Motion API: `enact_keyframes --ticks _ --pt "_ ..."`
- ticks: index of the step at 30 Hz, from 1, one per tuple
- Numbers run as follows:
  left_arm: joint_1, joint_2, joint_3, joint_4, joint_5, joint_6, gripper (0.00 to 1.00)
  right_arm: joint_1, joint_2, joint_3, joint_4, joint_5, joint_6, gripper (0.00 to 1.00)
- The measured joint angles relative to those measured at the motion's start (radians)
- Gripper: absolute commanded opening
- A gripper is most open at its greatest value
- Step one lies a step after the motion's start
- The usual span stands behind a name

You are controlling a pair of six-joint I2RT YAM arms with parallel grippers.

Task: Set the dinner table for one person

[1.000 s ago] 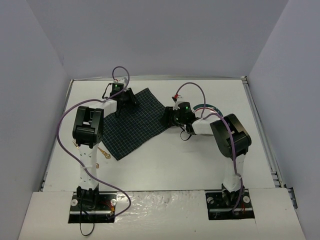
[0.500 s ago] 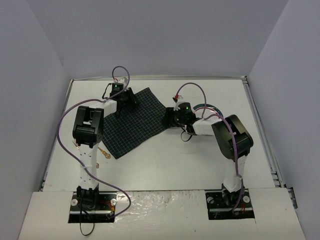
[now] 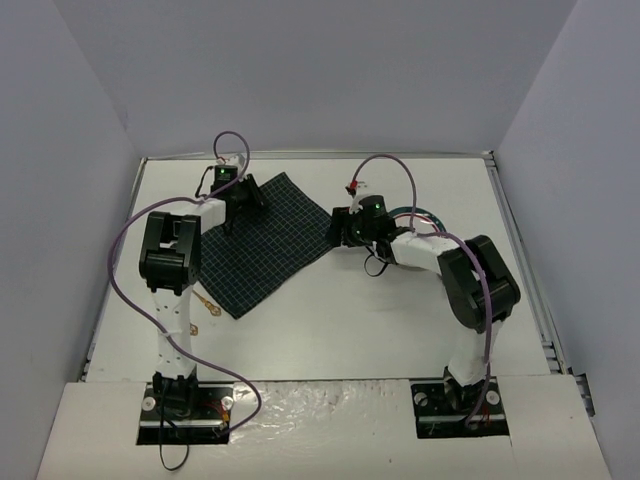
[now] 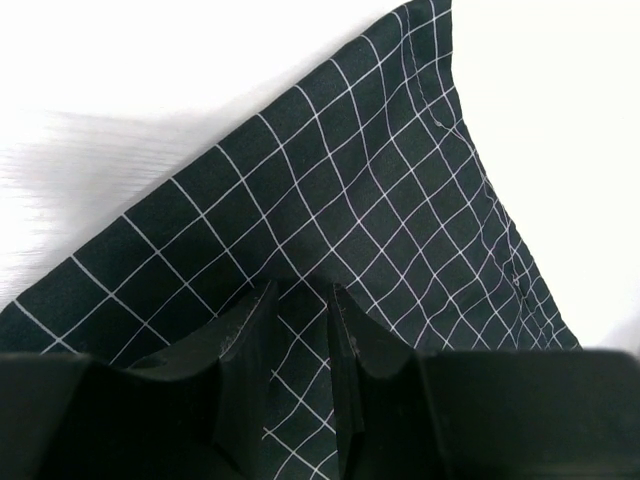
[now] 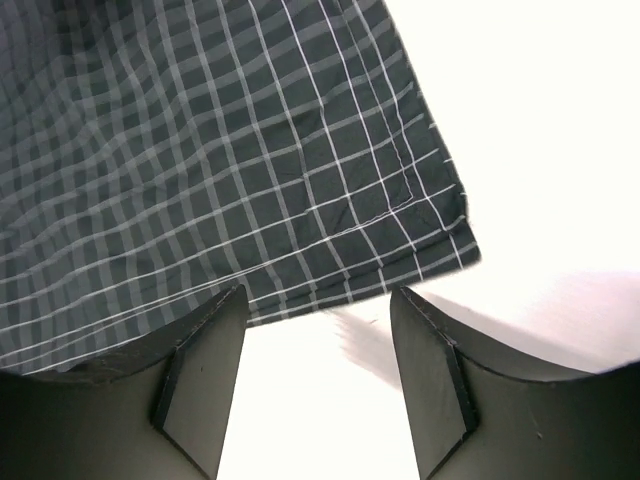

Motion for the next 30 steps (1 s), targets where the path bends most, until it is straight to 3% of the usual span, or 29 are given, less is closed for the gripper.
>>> enact_keyframes --ticks 10,17,20,24,30 --pt "0.007 -0.049 -0.006 -0.065 -0.012 0.021 0.47 -0.016 -0.328 0.005 -0.076 0.055 -0.034 0.72" --pt "-0.033 -0.215 -0.005 -0.132 -0.020 0.044 0.69 -0.044 -0.555 -0.021 -0.142 0.130 -0.038 0.79" --pt "-0.076 -0.303 -0.006 -0.134 -0.026 0.039 0.75 -0.044 -0.674 -0.074 -0.170 0.178 -0.032 0.81" --pt "-0.165 -0.397 -0.045 -0.108 -0.017 0.002 0.94 -0.044 -0.849 -0.167 -0.212 0.243 -0.017 0.99" --pt "-0.343 -0.407 -0.175 -0.040 0.000 -0.100 0.97 -0.046 -1.062 -0.243 -0.325 0.321 0.017 1.00"
